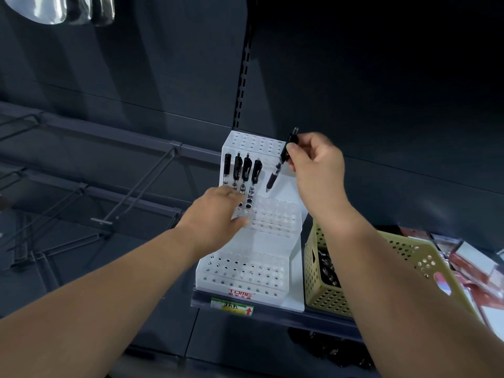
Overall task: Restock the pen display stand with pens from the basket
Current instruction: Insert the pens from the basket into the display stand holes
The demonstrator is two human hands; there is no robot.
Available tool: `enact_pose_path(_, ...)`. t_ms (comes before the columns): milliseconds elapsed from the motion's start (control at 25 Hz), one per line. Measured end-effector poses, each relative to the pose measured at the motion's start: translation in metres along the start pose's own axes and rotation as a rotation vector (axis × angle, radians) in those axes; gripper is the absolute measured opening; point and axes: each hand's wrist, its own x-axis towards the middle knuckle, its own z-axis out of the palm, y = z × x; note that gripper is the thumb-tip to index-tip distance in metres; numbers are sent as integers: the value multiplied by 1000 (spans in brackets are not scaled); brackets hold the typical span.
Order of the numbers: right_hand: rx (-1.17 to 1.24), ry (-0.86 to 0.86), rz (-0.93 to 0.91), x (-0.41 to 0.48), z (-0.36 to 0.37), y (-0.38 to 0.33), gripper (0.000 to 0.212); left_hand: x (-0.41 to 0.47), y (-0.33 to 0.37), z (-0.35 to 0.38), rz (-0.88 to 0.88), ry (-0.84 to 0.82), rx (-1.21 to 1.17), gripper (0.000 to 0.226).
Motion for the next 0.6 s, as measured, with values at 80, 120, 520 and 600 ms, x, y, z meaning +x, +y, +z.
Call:
enact_pose_path(80, -14, -9, 1, 4, 9, 10, 21, 3, -3, 4, 36, -53, 98, 56)
enact_pose_path(120, -21, -17, 10, 5, 13, 15, 20, 4, -5, 6, 57, -66, 131, 56)
enact_pose_path(520, -261, -82, 79, 0, 33, 50, 8, 6, -12, 14, 108, -64, 165, 59)
enact_pose_path(600, -295, -84, 89, 1, 36, 52, 13, 6, -13, 15, 110, -65, 160, 62)
